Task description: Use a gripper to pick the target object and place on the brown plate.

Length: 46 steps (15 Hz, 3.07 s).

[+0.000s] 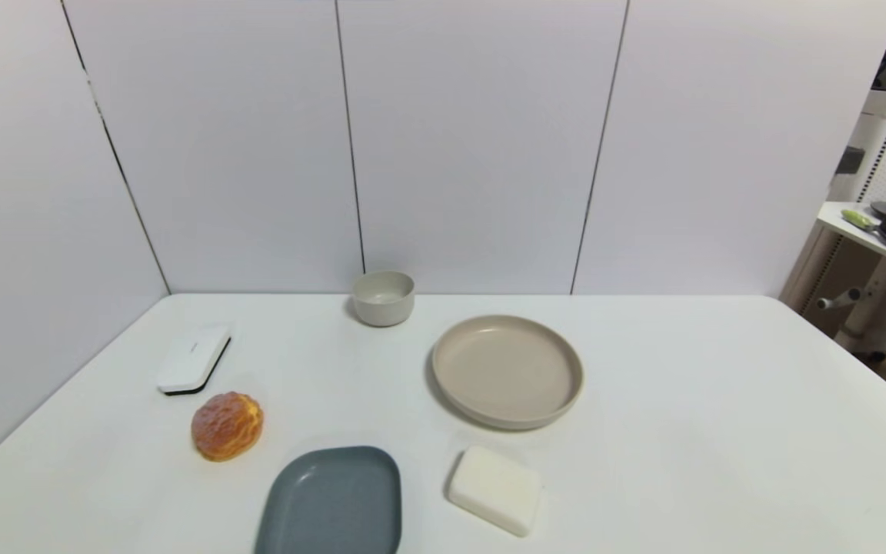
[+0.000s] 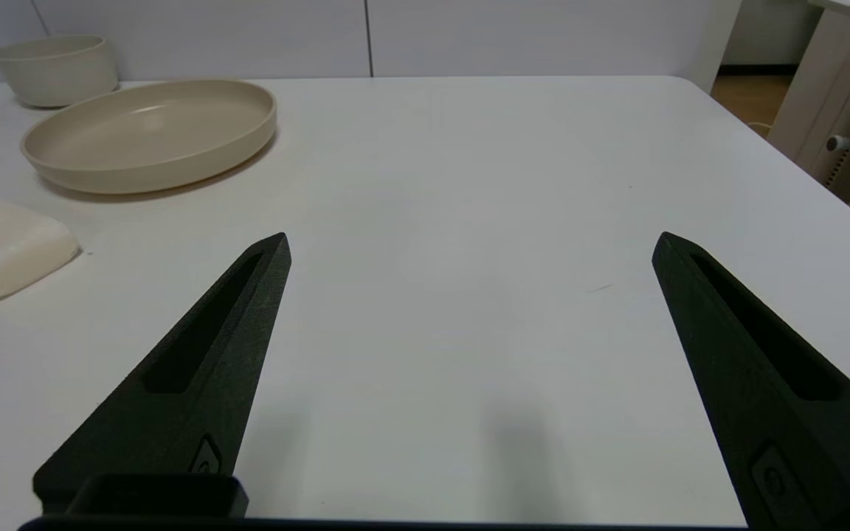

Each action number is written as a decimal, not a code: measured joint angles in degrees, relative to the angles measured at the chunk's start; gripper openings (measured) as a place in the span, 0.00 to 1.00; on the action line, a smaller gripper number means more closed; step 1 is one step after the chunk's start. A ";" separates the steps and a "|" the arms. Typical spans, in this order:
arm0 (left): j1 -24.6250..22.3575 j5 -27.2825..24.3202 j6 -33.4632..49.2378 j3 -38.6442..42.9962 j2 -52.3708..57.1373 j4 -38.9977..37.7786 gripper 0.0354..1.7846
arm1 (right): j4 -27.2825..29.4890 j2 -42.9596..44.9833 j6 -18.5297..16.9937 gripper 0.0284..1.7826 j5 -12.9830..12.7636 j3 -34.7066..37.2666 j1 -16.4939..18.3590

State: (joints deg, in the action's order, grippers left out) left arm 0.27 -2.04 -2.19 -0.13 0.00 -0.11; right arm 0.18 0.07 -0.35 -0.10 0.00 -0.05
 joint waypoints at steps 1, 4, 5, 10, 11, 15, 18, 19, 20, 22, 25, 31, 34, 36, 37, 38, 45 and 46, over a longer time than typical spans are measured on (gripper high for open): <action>0.00 -0.02 0.00 0.04 0.00 -0.02 0.94 | 0.00 0.00 0.02 0.95 0.00 0.00 0.00; 0.00 -0.02 -0.01 0.04 0.00 -0.02 0.94 | 0.00 0.00 0.02 0.95 -0.01 0.00 -0.02; 0.00 -0.02 0.00 0.04 0.00 -0.02 0.94 | 0.00 0.00 0.00 0.95 0.00 0.00 -0.02; -0.16 2.15 3.04 -0.24 -0.40 0.00 0.94 | 0.00 0.00 -0.02 0.95 0.00 0.00 0.02; -0.27 2.55 3.07 -1.29 -1.54 -0.24 0.94 | 0.00 0.00 0.00 0.95 -0.01 0.00 0.02; -0.82 4.46 2.74 -13.51 -19.09 -1.51 0.94 | -0.02 0.00 0.00 0.95 0.00 0.00 0.00; -1.06 4.97 2.60 -35.04 -40.70 3.33 0.94 | -0.02 0.00 0.00 0.95 0.00 0.00 -0.02; -1.08 5.08 2.41 -42.91 -48.01 6.14 0.94 | 0.00 0.00 0.00 0.95 0.02 0.00 0.00; -1.11 5.17 1.95 -51.37 -55.21 9.34 0.94 | 0.00 0.00 0.02 0.95 -0.01 0.00 0.00; -1.11 5.32 -0.06 -66.07 -69.35 18.36 0.94 | -0.02 0.00 0.02 0.95 0.00 0.00 0.00; -0.73 5.51 -3.47 -81.12 -87.08 33.51 0.94 | 0.00 0.00 0.02 0.95 0.00 0.00 0.00; -0.56 5.73 -5.29 -92.83 -110.89 43.15 0.94 | -0.02 0.00 0.00 0.95 0.02 0.00 0.00; -1.94 5.78 -4.63 -97.71 -117.90 43.37 0.94 | 0.00 0.00 0.00 0.95 0.00 0.00 0.00; -3.21 5.95 -4.52 -99.39 -121.06 43.28 0.94 | 0.00 0.00 0.02 0.95 0.00 0.00 -0.02; -3.71 5.95 -4.55 -99.76 -122.16 43.30 0.94 | 0.00 0.00 0.02 0.95 0.00 0.00 -0.02; -4.07 6.02 -4.50 -99.98 -123.10 43.28 0.94 | 0.00 0.00 0.00 0.95 0.00 0.00 -0.02; -5.00 5.94 -2.66 -101.29 -126.98 42.85 0.94 | -0.02 0.00 0.00 0.95 -0.01 0.00 0.02; -5.00 5.95 -2.65 -101.74 -127.48 42.89 0.94 | 0.00 0.00 0.02 0.95 0.00 0.00 0.00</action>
State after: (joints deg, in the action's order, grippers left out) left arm -4.73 3.91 -4.84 -101.88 -127.48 42.78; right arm 0.18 0.07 -0.33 -0.10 0.00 -0.05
